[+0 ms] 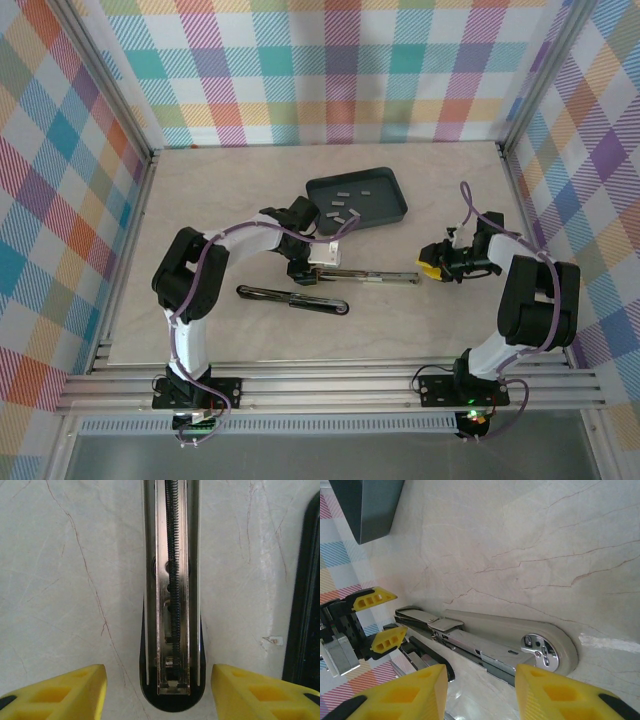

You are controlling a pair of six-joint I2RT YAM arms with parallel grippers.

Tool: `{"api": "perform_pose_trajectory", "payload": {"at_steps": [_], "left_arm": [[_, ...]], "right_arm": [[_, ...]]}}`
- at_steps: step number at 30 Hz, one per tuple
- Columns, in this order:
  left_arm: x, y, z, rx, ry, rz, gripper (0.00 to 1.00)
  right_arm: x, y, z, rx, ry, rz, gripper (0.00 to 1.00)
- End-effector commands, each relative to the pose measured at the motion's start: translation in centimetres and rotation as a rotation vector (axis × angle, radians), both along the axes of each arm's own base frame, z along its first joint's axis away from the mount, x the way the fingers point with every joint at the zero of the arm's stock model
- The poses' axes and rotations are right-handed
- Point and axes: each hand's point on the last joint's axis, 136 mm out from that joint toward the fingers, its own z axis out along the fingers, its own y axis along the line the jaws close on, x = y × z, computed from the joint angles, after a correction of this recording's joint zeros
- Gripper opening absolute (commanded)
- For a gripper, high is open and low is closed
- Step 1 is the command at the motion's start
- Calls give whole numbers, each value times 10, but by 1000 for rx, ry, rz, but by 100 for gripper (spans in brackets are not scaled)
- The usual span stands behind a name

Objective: Load the staples into the stapler

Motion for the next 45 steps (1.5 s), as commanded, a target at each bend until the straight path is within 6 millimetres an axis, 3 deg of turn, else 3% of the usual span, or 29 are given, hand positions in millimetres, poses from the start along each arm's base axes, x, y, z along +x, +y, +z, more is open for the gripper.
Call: {"api": "perform_pose_trajectory", "payload": {"at_steps": [1,11,19,26,45], "left_arm": [[1,-8,-1,-2,-4,-18,58],[2,-11,-7,-9,-2,-22,56],[2,-12,-10,-11,-2,-24,47],[1,-13,-8,-13,-5,-34,32],[-2,-11,18,-5,-49,-58,30]], "right_arm": [[-8,4,-5,20,36,18,40],[-12,12,-8,20,57,49,37],[-14,8,-16,-29,83,55,36],[-17,9,-22,-40,101,66,34],[-16,13,-32,-49,107,84,18]]}}
